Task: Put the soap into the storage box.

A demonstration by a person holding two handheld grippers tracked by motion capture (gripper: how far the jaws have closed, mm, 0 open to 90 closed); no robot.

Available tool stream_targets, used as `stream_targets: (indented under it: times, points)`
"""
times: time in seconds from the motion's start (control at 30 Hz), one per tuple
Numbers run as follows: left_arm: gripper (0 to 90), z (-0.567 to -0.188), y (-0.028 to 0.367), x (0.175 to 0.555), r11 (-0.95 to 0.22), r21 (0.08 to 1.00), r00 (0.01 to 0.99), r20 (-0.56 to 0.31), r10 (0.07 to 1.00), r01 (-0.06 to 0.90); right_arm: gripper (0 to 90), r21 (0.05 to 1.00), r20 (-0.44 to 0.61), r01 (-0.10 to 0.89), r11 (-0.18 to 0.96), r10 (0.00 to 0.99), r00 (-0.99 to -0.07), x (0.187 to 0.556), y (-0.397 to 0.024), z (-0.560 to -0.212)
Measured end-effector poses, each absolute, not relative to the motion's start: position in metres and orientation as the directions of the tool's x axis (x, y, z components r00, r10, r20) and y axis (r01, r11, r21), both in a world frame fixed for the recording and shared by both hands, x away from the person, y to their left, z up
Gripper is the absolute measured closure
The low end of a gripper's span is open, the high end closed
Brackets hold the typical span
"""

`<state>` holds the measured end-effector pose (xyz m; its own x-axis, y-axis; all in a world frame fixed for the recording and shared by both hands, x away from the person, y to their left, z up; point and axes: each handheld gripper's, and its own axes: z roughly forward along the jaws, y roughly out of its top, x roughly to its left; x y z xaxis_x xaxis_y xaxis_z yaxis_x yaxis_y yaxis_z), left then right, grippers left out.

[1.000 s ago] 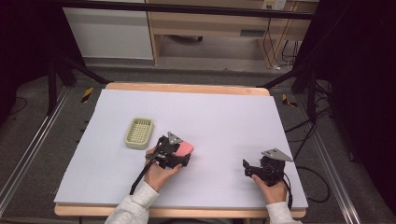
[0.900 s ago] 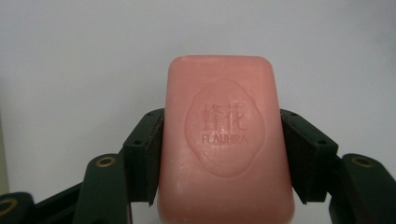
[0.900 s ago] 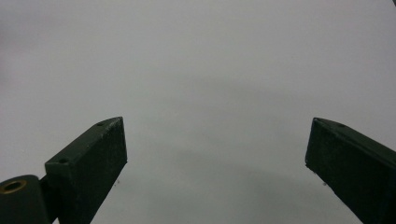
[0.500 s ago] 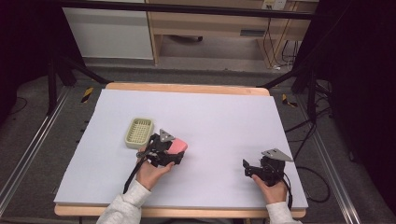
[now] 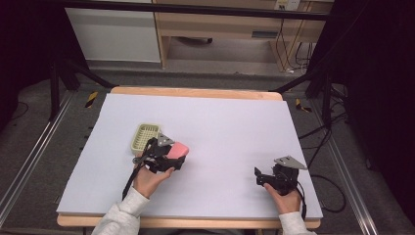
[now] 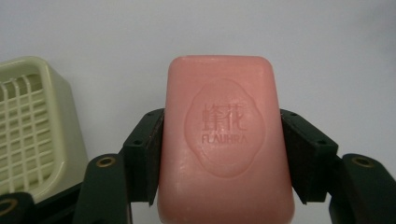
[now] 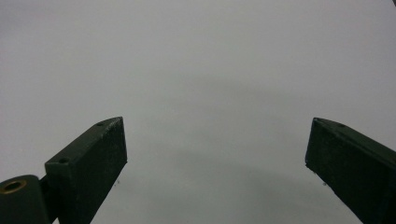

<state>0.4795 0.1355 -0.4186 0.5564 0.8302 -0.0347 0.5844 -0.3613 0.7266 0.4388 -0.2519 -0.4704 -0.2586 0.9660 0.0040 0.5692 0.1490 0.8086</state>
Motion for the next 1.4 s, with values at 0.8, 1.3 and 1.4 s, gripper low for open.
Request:
stream_targets:
  times: [0.8, 1.3, 1.4]
  points:
    - [37.4, -0.407, 0.178, 0.489, -0.28, 0.75, 0.487, -0.064, 0.871, 0.599, 5.7, 0.807, 0.006, 0.571, 0.153, 0.964, -0.266, 0.437, -0.254, -0.472]
    - [37.4, -0.402, 0.194, 0.501, -0.232, 0.761, 0.442, -0.079, 0.894, 0.606, 5.7, 0.809, 0.01, 0.568, 0.15, 0.963, -0.268, 0.437, -0.251, -0.472]
    - [37.4, -0.402, 0.197, 0.504, -0.226, 0.76, 0.434, -0.081, 0.897, 0.609, 5.7, 0.809, 0.009, 0.569, 0.15, 0.963, -0.268, 0.437, -0.251, -0.472]
